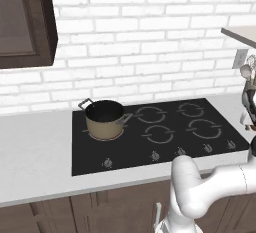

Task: Put the corn and mushroom in the pot. Retrieve the spatula and lightly stir the vegetables in the pot.

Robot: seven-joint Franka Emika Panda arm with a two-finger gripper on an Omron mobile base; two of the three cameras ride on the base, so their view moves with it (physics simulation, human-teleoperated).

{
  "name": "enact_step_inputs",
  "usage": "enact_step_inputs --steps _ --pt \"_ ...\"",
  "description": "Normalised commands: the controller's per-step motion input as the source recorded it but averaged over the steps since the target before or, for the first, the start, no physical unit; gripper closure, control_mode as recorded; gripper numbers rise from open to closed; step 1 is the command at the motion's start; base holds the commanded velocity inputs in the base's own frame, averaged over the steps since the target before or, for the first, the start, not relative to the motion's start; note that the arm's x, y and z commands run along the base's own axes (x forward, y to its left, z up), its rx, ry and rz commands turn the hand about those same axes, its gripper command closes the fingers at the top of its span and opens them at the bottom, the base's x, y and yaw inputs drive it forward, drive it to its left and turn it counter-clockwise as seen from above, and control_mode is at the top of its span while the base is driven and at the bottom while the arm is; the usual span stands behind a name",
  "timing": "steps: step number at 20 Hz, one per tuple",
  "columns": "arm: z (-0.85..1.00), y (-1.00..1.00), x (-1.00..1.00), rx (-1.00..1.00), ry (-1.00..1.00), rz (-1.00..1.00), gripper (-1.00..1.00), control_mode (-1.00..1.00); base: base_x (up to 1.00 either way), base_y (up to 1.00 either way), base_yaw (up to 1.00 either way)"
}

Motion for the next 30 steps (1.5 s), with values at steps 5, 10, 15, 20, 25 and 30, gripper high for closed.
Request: enact_step_inputs --steps 5,10,15,20,25,30 --pt "-0.31 0.0 0.21 -0.08 -0.07 0.0 -1.0 -1.0 0.0 0.0 0.0" --pt "-0.06 -0.05 0.33 -0.05 -0.07 0.0 -1.0 -1.0 0.0 0.0 0.0" --pt "-0.12 -0.06 0.15 -0.01 -0.01 0.0 -1.0 -1.0 0.0 0.0 0.0" --pt "-0.23 -0.01 -0.06 0.0 0.0 -0.01 1.0 -1.0 0.0 0.0 0.0" --pt "0.0 0.0 -0.04 0.0 -0.01 0.0 1.0 -1.0 0.0 0.0 0.0" --pt "0.83 0.55 -0.37 0.0 -0.09 0.0 1.0 -1.0 0.0 0.0 0.0"
